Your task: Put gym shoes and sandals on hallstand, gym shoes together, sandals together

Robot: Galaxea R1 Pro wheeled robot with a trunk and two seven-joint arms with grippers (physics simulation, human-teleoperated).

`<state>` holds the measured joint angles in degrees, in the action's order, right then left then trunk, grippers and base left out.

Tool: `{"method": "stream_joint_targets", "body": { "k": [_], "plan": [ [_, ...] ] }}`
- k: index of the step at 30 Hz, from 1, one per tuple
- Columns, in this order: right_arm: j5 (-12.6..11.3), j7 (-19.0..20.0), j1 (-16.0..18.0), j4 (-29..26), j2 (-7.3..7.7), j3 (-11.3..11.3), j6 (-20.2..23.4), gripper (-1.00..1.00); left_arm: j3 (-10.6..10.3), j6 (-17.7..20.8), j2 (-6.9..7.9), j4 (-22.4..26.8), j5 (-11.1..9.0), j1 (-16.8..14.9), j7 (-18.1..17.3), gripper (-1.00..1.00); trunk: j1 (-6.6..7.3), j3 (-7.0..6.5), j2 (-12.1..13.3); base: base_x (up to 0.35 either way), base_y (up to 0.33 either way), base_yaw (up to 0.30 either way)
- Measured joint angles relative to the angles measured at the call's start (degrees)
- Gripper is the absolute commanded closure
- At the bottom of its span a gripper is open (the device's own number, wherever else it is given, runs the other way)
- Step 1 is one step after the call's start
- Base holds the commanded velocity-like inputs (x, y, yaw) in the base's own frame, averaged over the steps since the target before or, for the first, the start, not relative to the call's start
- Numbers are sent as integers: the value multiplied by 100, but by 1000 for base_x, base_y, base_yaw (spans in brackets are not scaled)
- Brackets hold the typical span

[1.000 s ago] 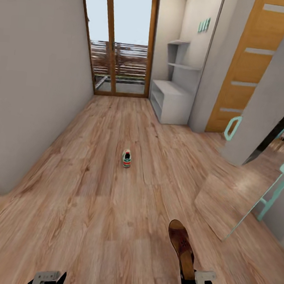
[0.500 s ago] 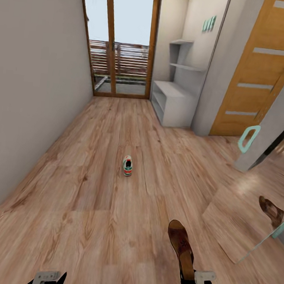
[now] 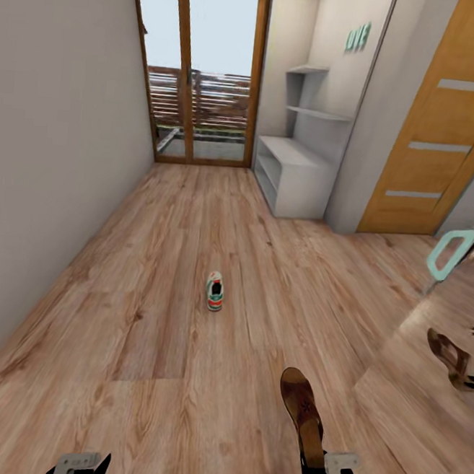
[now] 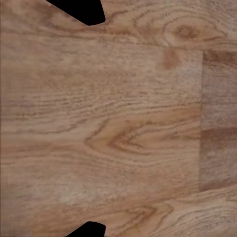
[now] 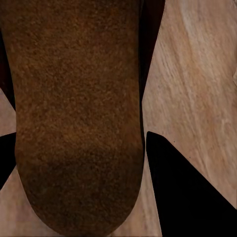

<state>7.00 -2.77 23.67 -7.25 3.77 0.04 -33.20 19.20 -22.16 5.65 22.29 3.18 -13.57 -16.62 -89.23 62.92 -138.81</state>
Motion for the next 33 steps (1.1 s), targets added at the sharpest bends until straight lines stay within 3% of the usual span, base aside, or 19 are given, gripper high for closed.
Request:
{"method": "stream_joint_targets", "body": {
  "k": [33],
  "plan": [
    [0, 0, -2, -2, 0, 2, -4, 100, 0, 0, 0, 0, 0, 0, 0, -100, 0, 0, 0, 339, 80, 0]
  ]
}}
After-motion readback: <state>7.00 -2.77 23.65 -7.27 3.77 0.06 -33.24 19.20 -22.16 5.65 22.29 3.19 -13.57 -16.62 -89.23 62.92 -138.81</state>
